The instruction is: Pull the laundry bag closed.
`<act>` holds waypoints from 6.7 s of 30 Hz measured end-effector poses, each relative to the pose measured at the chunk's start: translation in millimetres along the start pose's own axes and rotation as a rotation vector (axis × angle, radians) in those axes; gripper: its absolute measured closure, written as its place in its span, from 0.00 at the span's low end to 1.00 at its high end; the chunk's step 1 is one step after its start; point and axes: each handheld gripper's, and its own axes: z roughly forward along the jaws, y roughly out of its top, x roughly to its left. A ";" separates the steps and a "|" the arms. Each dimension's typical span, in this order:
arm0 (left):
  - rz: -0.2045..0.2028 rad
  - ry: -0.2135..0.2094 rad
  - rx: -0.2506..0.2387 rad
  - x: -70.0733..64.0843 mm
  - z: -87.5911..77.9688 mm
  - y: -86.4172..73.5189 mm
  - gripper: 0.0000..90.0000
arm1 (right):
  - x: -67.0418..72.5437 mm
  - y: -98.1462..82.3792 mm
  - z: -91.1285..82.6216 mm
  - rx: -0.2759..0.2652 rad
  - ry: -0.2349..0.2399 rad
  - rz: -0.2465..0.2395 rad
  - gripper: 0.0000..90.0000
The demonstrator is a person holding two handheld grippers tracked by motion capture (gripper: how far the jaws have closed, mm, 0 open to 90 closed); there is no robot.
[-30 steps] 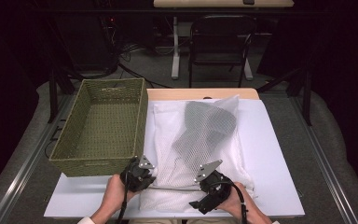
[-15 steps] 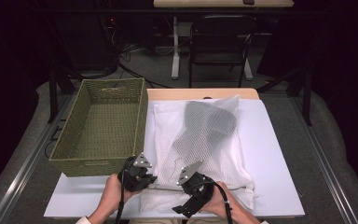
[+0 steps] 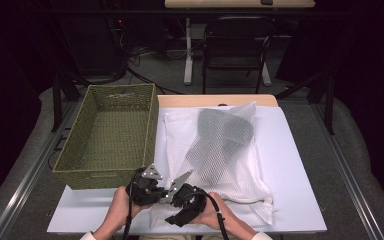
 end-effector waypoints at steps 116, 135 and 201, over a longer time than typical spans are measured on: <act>0.004 -0.027 -0.028 0.2 -14.8 -17.2 0.97 | -39.0 -12.9 7.4 0.068 -0.042 0.207 0.95; -0.008 -0.024 -0.020 4.2 -16.0 -20.8 0.98 | -44.6 -20.4 1.4 0.115 -0.077 0.226 0.95; -0.042 -0.019 -0.007 14.1 -16.3 -25.7 0.98 | -68.0 -74.1 -55.8 0.175 -0.168 0.341 0.96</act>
